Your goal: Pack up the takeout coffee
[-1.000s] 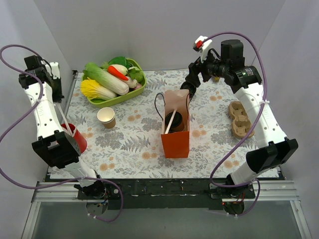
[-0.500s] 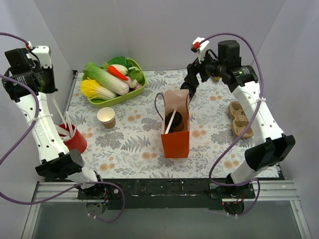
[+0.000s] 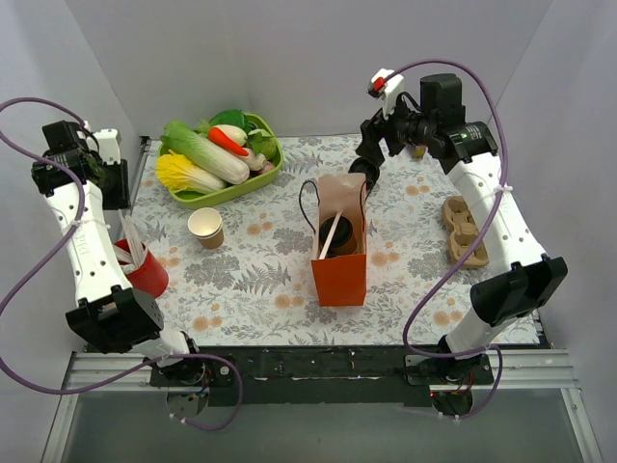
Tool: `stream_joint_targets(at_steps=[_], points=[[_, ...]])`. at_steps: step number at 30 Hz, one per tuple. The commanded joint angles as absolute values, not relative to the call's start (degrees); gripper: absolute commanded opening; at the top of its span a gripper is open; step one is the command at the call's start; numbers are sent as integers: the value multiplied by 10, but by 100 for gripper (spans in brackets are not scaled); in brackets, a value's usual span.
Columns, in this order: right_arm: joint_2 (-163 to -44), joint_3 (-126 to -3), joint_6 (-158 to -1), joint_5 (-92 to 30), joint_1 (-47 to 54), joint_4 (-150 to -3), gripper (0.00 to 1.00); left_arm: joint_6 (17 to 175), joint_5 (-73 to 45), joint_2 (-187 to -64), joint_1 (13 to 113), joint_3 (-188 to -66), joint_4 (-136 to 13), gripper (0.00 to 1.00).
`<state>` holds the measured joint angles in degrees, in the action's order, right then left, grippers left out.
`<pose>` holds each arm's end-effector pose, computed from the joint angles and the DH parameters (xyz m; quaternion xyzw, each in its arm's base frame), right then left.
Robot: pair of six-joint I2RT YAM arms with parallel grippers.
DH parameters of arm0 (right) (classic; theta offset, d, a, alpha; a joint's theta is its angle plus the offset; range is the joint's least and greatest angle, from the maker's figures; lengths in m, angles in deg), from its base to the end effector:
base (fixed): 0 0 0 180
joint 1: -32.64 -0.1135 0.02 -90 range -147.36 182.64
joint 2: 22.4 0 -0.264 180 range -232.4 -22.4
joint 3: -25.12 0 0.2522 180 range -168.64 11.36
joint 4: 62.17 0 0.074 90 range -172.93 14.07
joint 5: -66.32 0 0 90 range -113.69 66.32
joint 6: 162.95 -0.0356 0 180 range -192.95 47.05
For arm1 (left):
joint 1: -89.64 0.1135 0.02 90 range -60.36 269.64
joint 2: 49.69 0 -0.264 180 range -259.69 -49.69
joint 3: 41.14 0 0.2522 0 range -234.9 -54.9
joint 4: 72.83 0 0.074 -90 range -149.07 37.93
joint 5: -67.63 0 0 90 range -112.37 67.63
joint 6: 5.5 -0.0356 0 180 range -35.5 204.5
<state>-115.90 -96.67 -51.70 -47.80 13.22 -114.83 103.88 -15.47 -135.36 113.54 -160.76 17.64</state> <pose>0.3302 0.1318 0.4526 -0.3918 0.7313 0.1671 0.5327 0.2482 0.1053 0.4264 -0.3364 0.8949 -0.0462 0.2896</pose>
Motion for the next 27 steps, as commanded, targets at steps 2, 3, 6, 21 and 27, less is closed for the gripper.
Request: stream_joint_targets(at_steps=[2,3,6,21,27], points=[[-1176,-1028,-521,-465,130,-1179,83,1051,-144,-1314,1138,-1528,137,33],[-1179,-1041,-523,-464,130,-1186,83,1053,-155,-1309,1139,-1502,112,33],[-1194,-1075,-527,-455,130,-1211,83,1057,-176,-1309,1139,-1481,87,31],[-1187,-1065,-523,-436,118,-1216,83,1077,-240,-1332,1140,-1554,74,41],[-1179,-1058,-521,-439,118,-1208,83,1071,-274,-1330,1141,-1515,44,42]])
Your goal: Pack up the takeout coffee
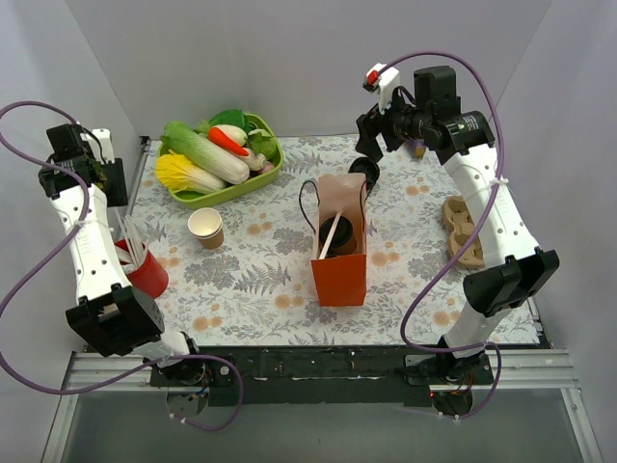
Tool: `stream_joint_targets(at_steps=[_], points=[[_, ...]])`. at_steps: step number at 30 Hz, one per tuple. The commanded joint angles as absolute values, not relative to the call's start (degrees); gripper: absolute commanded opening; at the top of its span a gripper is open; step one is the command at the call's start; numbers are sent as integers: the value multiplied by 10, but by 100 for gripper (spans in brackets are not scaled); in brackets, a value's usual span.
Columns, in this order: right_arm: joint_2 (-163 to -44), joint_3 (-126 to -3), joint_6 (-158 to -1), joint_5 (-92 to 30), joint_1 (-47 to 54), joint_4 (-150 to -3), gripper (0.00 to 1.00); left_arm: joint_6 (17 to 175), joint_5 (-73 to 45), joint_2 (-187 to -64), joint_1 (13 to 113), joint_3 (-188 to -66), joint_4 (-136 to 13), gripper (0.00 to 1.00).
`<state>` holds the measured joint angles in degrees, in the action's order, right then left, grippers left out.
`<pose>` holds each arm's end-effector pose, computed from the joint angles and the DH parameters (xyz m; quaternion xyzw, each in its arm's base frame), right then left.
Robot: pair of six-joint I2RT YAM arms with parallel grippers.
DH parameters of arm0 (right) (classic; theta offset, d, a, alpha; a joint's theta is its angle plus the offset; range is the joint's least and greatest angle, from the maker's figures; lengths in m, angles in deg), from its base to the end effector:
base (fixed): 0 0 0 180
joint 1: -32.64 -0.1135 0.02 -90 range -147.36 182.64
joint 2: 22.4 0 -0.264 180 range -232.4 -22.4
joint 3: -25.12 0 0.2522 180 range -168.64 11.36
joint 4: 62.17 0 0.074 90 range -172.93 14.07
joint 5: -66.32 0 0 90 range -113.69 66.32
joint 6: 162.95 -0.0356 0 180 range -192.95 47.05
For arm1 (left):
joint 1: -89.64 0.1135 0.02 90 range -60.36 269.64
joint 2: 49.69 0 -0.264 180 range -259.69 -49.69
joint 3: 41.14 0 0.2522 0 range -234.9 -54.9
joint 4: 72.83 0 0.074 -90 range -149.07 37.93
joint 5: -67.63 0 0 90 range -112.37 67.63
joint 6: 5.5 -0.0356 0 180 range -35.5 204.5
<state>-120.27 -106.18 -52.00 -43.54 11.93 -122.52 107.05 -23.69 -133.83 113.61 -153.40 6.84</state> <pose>0.3348 0.1395 0.4653 -0.3828 0.7526 0.1459 0.5156 0.2588 0.1160 0.4092 -0.3763 0.8659 0.0150 0.3291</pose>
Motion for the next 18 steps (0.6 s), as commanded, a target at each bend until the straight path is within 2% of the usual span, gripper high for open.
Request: stream_joint_targets(at_steps=[1,5,14,15,18], points=[[-1177,-1055,-521,-439,118,-1208,83,1070,-273,-1331,1141,-1511,37,42],[-1168,-1040,-525,-440,118,-1197,83,1068,-270,-1340,1141,-1495,2,35],[-1147,-1011,-534,-440,119,-1182,82,1055,-267,-1362,1141,-1464,-69,29],[-1143,-1009,-534,-437,119,-1182,83,1055,-263,-1364,1141,-1467,-71,26],[-1137,-1005,-531,-434,118,-1177,82,1059,-240,-1370,1141,-1498,-58,6]])
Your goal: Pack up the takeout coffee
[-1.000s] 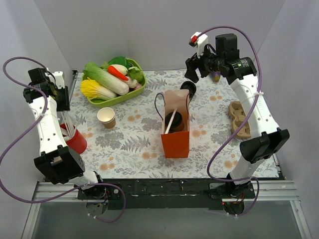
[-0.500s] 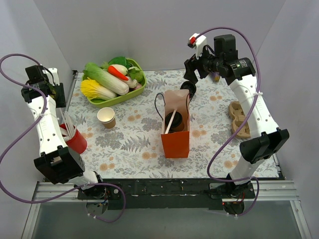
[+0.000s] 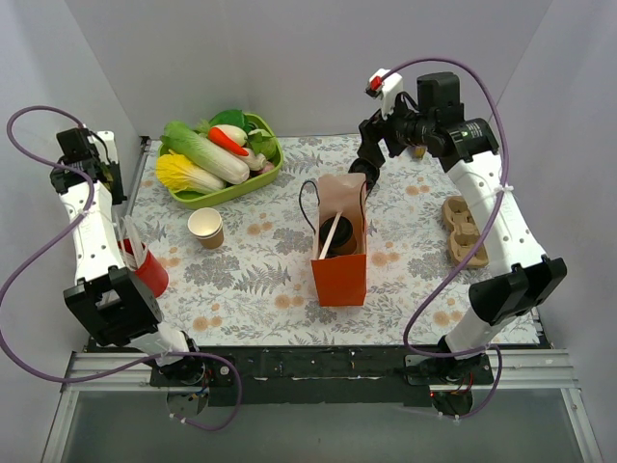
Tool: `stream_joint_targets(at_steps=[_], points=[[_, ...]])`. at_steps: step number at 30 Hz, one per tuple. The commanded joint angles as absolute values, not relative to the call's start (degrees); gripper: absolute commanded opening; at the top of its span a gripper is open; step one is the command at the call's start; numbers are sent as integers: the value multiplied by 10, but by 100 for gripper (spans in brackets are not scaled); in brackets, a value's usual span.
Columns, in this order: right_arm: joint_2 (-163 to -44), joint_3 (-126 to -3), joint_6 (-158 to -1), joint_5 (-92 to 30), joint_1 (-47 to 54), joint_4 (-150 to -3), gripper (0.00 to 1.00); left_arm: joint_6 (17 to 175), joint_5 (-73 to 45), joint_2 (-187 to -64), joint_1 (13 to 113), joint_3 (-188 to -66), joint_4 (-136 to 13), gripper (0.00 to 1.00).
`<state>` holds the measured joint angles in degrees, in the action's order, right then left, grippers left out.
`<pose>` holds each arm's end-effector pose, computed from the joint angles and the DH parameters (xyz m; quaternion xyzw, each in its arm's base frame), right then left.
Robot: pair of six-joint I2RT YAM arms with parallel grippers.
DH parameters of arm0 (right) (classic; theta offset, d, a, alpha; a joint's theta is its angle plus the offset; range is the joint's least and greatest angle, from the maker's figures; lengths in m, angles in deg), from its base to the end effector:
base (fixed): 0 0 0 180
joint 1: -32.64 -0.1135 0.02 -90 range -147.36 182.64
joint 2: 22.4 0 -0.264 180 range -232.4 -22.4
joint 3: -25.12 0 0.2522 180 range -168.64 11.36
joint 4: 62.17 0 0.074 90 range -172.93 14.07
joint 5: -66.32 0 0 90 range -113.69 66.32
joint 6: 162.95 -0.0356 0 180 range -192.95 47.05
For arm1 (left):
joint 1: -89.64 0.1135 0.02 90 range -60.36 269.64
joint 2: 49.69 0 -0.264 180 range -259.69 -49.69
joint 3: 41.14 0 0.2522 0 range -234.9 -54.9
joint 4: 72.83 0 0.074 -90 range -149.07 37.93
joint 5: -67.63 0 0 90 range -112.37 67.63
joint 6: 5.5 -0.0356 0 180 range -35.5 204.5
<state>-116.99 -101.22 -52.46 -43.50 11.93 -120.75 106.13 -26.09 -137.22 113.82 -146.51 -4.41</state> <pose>0.3245 0.1356 0.4608 -0.3796 0.7538 0.1476 0.5157 0.2894 0.1325 0.3699 -0.3763 0.8625 0.0380 0.3363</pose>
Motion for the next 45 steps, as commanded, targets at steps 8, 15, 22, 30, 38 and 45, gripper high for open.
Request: stream_joint_targets(at_steps=[8,15,22,30,38,45], points=[[-1109,-966,-528,-410,119,-1127,83,1046,-170,-1360,1141,-1664,34,0],[-1106,-960,-534,-386,120,-1110,84,1049,-55,-1367,1141,-1859,100,0],[-1143,-1011,-575,-407,131,-1199,87,1188,329,-1256,1141,-1757,-167,0],[-1136,-993,-589,-443,133,-1226,89,1537,470,-1300,1016,-1686,-552,0],[-1081,-948,-609,-451,146,-1230,90,1429,419,-1386,803,-1740,-449,0],[-1047,-903,-618,-481,153,-1238,90,1372,401,-1498,669,-1832,-391,0]])
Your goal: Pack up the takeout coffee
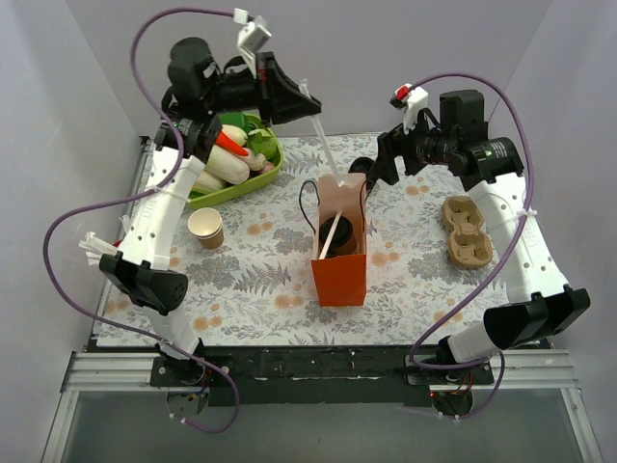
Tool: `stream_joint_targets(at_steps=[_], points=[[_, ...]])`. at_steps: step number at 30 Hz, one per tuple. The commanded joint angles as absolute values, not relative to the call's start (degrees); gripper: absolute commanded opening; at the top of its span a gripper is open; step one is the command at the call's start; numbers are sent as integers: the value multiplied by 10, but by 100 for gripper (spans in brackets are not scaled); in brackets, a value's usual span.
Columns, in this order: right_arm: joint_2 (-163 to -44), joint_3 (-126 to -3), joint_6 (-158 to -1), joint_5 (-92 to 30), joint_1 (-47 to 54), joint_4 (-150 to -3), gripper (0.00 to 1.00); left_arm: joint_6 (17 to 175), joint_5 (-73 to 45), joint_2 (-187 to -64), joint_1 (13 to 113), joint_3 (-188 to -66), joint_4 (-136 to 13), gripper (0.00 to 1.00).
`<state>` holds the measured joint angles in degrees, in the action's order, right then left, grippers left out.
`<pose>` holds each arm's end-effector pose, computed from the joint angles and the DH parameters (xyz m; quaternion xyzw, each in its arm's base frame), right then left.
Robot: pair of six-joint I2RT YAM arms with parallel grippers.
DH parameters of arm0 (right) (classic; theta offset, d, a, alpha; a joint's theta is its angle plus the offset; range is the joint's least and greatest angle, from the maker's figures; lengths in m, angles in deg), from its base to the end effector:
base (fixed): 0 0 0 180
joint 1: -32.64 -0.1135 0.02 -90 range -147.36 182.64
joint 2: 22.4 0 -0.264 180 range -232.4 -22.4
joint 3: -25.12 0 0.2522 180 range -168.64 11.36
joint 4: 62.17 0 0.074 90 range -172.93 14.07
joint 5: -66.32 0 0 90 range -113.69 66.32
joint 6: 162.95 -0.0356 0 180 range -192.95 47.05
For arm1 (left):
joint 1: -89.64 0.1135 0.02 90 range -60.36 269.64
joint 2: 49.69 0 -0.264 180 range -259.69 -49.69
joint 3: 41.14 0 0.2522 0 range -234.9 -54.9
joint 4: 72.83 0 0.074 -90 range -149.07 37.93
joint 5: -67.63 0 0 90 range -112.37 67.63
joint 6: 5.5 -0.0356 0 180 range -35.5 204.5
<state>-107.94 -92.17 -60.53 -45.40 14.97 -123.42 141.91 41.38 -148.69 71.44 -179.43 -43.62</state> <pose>0.2886 0.1058 0.4567 -0.3119 0.7946 0.1852 0.4868 0.3176 -0.1380 0.5497 0.1983 0.6496 -0.6670 0.3064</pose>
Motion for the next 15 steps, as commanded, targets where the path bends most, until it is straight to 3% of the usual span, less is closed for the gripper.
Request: stream_joint_targets(at_steps=[1,8,9,10,11,12,15], points=[[-1041,-899,-619,-481,157,-1233,90,1351,400,-1502,664,-1830,-383,0],[-993,-869,-605,-514,163,-1218,90,1231,363,-1447,617,-1670,-335,0],[-988,-855,-601,-517,163,-1216,90,1220,352,-1437,603,-1634,-332,5],[-983,-849,-592,-526,164,-1214,90,1207,350,-1436,597,-1625,-329,20],[-976,-842,-588,-529,164,-1209,90,1192,350,-1435,589,-1620,-318,44],[-974,-831,-585,-532,163,-1208,90,1177,341,-1436,586,-1622,-316,53],[-979,-838,-578,-571,164,-1224,90,1182,262,-1458,586,-1685,-318,64]])
